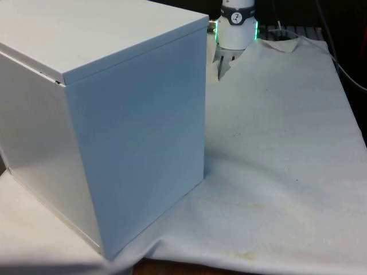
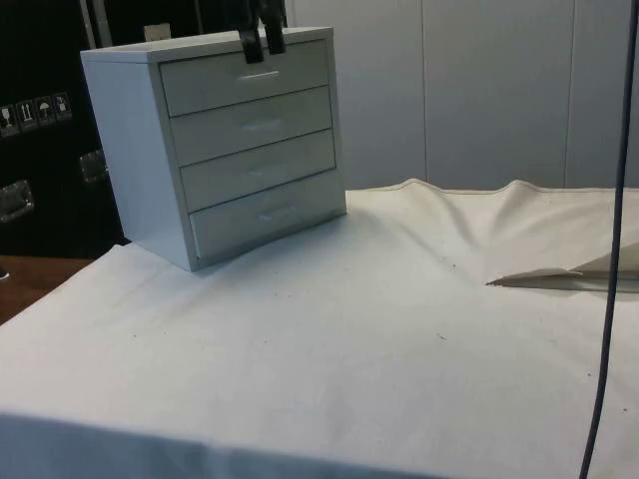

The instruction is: Open the drawer, then close it.

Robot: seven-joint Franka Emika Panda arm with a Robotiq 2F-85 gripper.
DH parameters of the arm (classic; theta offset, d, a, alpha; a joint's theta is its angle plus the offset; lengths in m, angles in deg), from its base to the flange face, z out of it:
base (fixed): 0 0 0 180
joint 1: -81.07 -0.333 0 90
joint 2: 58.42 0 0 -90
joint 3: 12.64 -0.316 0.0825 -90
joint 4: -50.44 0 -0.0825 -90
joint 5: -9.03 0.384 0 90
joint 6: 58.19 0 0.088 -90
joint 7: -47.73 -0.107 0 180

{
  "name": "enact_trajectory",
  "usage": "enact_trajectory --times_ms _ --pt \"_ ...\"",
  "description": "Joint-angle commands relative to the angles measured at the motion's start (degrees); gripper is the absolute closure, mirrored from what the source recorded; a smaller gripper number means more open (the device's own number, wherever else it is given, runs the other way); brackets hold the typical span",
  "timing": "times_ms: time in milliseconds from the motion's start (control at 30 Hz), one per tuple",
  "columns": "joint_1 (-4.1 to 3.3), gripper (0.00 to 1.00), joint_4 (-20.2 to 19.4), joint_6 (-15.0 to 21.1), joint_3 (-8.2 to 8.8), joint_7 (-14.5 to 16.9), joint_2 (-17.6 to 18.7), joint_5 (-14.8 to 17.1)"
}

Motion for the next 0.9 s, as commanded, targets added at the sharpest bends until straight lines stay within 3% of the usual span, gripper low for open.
enact_trajectory --times_ms 0,33,200,300,500,533,767,800,867 --pt "0.06 0.00 -1.4 1.4 0.06 -0.3 -1.2 -1.1" --pt "0.06 0.00 -0.5 0.2 0.00 0.0 -0.4 -0.3" --pt "0.29 0.00 -4.2 4.0 0.63 -0.1 -3.0 -3.0" --pt "0.17 0.00 -4.8 4.2 0.92 0.1 -3.2 -3.3" --pt "0.46 0.00 -7.1 8.6 2.29 1.2 -4.3 -5.4" --pt "0.29 0.00 -6.5 7.3 2.18 0.9 -3.9 -4.9" --pt "0.52 0.00 -9.0 13.1 4.53 3.7 -4.5 -5.9" --pt "0.34 0.00 -8.4 11.8 4.41 3.4 -4.0 -5.4" --pt "0.57 0.00 -9.5 14.3 5.10 4.4 -4.4 -5.8"
